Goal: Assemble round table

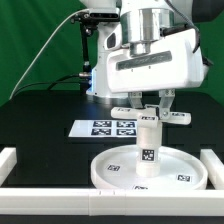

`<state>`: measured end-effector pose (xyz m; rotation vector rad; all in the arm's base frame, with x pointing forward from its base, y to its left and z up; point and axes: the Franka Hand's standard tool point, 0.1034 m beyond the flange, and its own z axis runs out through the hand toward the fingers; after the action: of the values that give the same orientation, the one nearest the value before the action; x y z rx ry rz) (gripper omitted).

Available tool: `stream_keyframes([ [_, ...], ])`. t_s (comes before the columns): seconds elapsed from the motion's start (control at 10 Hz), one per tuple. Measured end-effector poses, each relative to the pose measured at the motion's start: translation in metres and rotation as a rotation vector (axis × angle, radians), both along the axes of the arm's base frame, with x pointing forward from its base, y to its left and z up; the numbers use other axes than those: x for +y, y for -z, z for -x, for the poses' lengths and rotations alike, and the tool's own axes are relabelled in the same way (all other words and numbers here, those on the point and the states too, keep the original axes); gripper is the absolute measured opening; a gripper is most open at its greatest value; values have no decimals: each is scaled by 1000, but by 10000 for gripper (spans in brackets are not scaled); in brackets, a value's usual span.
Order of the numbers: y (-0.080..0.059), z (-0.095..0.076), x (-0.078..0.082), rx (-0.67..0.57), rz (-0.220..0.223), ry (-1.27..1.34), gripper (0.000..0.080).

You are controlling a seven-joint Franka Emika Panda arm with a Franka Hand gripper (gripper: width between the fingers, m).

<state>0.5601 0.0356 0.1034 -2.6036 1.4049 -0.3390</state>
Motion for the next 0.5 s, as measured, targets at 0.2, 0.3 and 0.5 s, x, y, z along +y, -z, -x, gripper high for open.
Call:
stream_keyframes([
  [0.2,0,0,-3,1,-14,39,449],
  [0.3,0,0,-9,4,-29,85,449],
  [0.5,1,0,-8,19,-135,399,449],
])
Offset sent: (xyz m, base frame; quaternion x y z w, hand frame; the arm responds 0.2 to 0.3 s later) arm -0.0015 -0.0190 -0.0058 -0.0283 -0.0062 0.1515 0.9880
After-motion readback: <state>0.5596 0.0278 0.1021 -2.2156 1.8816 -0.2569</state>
